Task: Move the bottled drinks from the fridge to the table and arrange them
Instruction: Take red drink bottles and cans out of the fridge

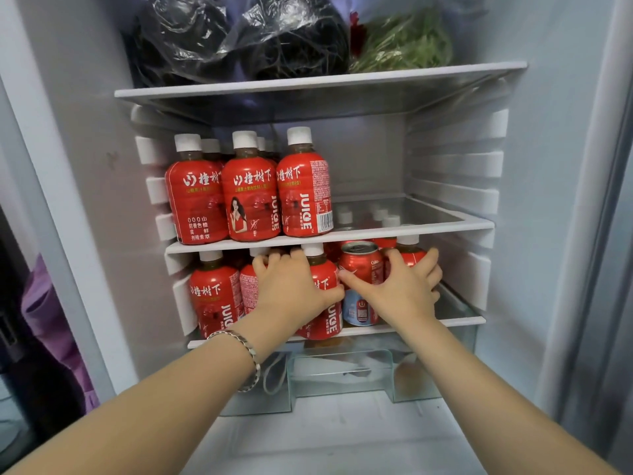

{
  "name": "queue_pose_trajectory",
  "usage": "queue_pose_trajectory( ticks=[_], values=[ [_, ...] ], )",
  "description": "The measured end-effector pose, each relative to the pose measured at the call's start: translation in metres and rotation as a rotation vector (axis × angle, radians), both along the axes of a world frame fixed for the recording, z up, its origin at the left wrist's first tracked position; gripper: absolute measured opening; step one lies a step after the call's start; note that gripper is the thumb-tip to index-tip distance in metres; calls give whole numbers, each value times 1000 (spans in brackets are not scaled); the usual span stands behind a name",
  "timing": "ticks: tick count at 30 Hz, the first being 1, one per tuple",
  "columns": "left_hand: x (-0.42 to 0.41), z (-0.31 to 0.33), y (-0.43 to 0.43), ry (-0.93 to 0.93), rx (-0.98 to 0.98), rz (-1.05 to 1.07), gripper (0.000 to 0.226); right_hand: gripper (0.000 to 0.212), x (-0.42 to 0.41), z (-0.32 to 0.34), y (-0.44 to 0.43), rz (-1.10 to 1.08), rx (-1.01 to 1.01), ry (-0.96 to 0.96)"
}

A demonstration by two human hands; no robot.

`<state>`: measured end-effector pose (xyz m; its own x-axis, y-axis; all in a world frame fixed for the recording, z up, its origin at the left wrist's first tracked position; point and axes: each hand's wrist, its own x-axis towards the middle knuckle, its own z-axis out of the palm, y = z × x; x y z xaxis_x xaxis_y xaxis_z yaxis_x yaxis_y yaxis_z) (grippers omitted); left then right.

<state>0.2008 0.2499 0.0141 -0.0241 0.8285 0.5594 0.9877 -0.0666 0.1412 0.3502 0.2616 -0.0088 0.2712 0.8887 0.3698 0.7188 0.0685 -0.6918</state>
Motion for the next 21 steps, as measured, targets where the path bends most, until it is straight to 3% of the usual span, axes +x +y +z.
queue_pose_trajectory(
  ticks=[6,15,17,21],
  values=[
    [-5,4,-4,-19,-20,-80,66,67,9,4,-4,29,61,22],
    [11,6,-13,3,-57,-9,65,50,44,9,-5,304,24,161],
    [22,-1,-17,-117,-76,-31,64,50,45,8,-5,320,28,162],
    [25,-12,-21,-539,-86,-158,66,49,41,3,-8,297,78,134]
  ],
)
